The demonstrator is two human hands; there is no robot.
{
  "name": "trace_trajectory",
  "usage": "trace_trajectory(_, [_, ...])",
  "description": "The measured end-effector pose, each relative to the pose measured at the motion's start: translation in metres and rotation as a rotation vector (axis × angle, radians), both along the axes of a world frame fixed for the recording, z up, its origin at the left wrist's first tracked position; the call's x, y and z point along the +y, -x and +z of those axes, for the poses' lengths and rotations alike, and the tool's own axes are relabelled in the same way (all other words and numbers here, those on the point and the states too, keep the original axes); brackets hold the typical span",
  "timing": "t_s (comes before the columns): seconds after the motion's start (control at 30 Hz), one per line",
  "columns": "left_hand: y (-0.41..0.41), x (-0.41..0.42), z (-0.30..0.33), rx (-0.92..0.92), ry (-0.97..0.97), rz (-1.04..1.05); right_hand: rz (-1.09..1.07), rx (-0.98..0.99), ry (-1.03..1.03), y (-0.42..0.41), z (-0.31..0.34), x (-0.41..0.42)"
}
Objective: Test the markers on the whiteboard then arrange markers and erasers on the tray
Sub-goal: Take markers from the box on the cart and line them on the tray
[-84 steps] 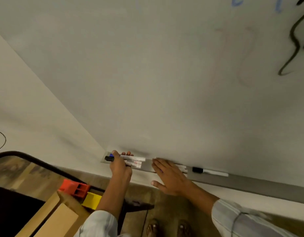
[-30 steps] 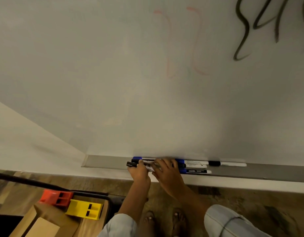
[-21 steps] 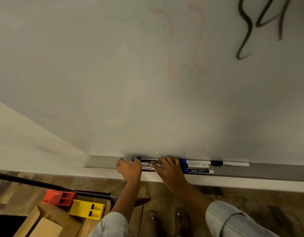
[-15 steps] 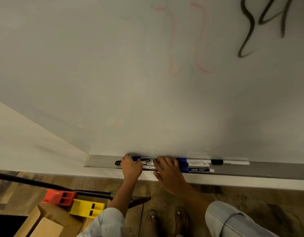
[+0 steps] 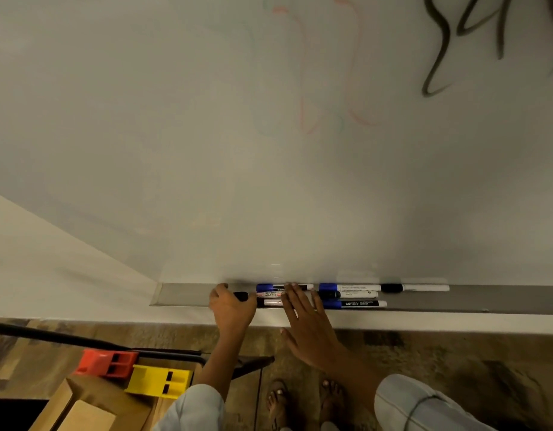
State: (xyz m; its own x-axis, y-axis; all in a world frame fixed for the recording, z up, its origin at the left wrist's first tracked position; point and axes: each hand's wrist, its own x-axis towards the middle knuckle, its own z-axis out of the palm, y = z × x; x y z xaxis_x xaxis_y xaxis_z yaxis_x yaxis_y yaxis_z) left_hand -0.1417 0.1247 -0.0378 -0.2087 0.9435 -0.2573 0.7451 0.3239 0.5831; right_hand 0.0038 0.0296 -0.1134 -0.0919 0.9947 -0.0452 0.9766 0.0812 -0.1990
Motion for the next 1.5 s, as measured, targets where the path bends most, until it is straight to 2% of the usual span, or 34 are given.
trace_trajectory(0.07, [-0.003,0.001,0.002,-0.085,0.078,-0.037,-0.002,-0.013,0.011,0.002,-0.001,-0.001])
trace_trajectory(0.3, [-0.036,-0.016,0.009,-0.183,0.074,-0.131,-0.046,0.004,-0.002,0.003,0.002,-0.008])
trace_trajectory(0.53, [-0.047,-0.022,0.009,-0.169,0.057,-0.226,-0.106,0.017,0.016,-0.001,0.004,-0.013])
trace_trajectory(0.93, [-0.059,-0.029,0.015,-0.352,0.061,-0.069,-0.117,0.068,0.035,0.005,0.011,-0.012])
trace_trajectory(1.33, [-0.053,-0.029,0.014,-0.419,0.074,-0.046,-0.132,0.060,0.035,0.009,0.021,-0.008])
trace_trajectory(1.5, [-0.046,-0.026,0.010,-0.458,0.090,0.005,-0.309,0.045,0.000,-0.003,0.029,-0.013])
